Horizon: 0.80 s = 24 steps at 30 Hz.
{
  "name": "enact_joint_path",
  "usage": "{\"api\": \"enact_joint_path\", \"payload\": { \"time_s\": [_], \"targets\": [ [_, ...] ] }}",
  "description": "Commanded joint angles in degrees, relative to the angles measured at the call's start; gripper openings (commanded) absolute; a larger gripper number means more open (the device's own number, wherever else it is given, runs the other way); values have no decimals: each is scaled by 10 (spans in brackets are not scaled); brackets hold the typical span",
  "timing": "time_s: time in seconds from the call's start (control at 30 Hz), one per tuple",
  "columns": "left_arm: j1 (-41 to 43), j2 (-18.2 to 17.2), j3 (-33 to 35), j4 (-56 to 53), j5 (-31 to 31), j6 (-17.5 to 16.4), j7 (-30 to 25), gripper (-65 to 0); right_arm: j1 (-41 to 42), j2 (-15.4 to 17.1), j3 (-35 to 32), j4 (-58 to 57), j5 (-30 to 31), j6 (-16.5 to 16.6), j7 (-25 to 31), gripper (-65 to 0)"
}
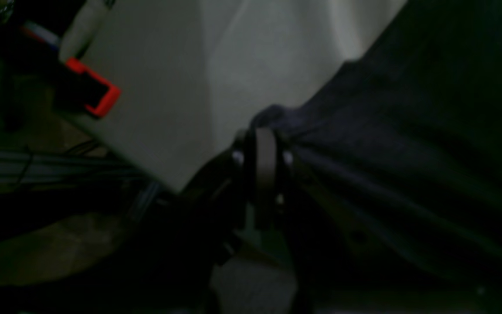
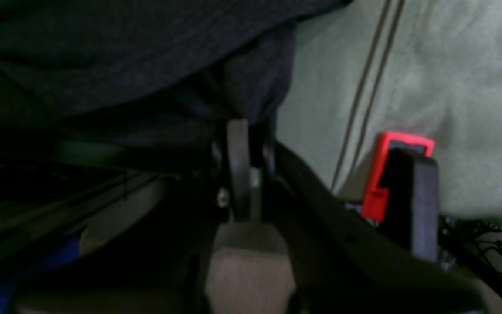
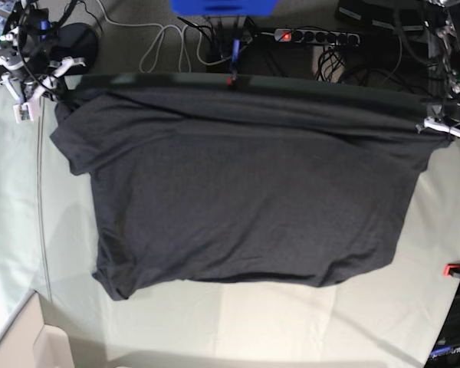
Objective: Layout the t-shirt on the table in an organized manner, then fold the t-shirt properly
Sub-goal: 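Pull the folded edge with both grippers away from the shirt to straighten it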
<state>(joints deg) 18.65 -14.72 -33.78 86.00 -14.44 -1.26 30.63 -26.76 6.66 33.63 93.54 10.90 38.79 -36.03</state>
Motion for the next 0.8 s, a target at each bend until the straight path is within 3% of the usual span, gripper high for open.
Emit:
{"api": "enact_joint_path", "payload": {
  "time_s": [0.0,0.3,0.47,0.77],
  "targets": [
    [0,-11,-5,11,6,9,-19,-650,-4,10,9,11,0,12,8,-650],
    [-13,-4,-6,56,12,9,-17,-650,25,6,11,177,0,12,1,-650],
    [-16,-14,-6,51,10,9,-17,-650,40,7,10,170,-51,12,-55,-650],
    [-14,-14,-5,50,12,9,-17,-649,1,-4,11,139,-56,12,-13,-650]
  ]
}}
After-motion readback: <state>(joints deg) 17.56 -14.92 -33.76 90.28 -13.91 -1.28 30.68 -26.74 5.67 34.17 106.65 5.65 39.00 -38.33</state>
